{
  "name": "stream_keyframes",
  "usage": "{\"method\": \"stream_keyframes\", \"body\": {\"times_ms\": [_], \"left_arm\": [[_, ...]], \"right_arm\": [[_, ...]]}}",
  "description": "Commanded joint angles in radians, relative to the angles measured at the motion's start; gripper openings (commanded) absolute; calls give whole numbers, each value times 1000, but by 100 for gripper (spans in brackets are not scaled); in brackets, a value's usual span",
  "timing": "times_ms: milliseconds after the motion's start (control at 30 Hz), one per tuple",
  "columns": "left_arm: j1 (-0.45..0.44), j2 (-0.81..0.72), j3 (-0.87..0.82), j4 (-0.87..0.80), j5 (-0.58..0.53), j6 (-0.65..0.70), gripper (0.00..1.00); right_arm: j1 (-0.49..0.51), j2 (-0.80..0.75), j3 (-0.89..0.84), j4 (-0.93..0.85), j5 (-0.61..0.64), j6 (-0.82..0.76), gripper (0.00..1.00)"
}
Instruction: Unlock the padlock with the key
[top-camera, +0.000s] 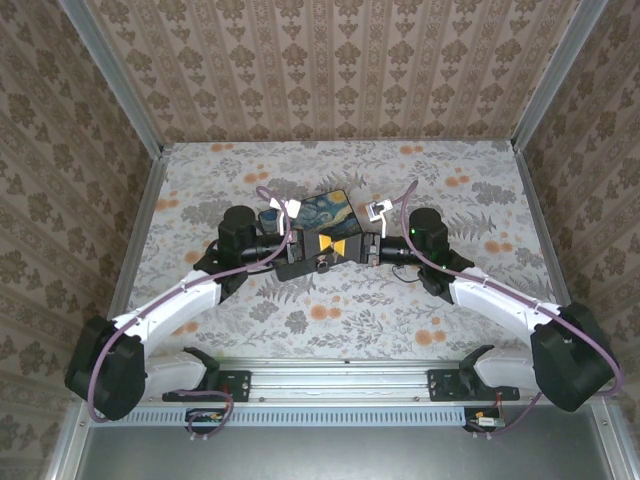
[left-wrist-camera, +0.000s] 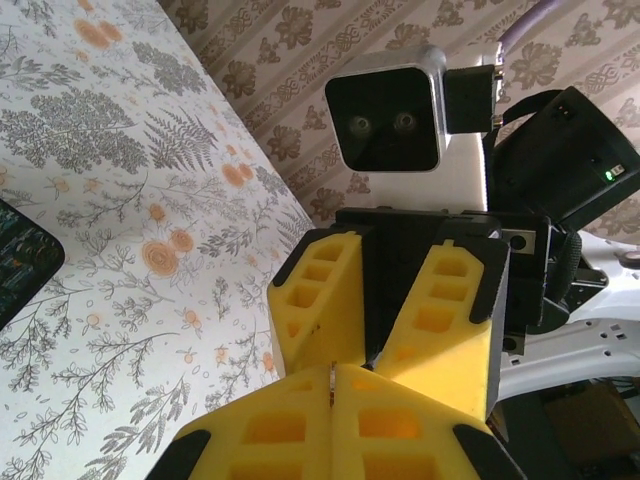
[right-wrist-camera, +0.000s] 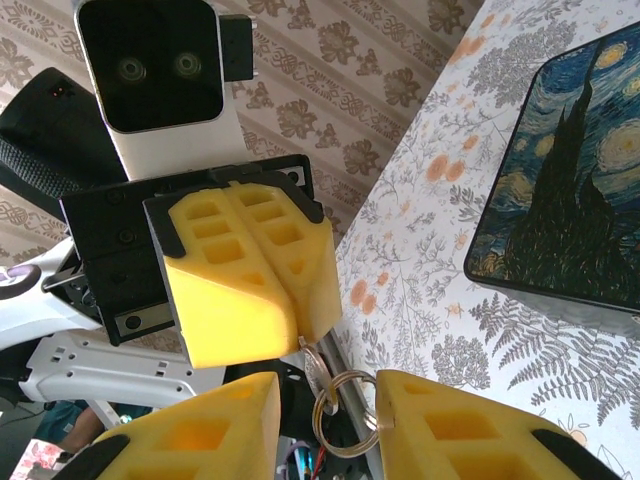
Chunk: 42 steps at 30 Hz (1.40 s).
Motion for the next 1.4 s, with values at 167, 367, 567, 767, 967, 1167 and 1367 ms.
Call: {"method": "stream_keyframes", "body": {"times_ms": [167, 367, 567, 767, 967, 1167, 1367], "left_arm": [[4, -16, -14, 71, 30, -32, 0], [4, -7, -19, 94, 33, -43, 0], [3, 2, -24, 121, 35, -58, 0], [4, 4, -31, 129, 23, -59, 0], [30, -5, -40, 48, -9, -23, 39], [62, -92, 32, -286, -100, 175, 54], [19, -76, 227, -755, -438, 602, 46]], "right_arm": [[8, 23, -3, 87, -18, 22, 26], [14, 33, -5, 133, -25, 42, 18], [16, 41, -17, 196, -29, 72, 5], [17, 45, -43, 295, -26, 123, 0], [5, 7, -55, 198, 32, 81, 0], [-16, -34, 13, -213, 97, -144, 0], [-120, -64, 29, -419, 131, -235, 0]]}}
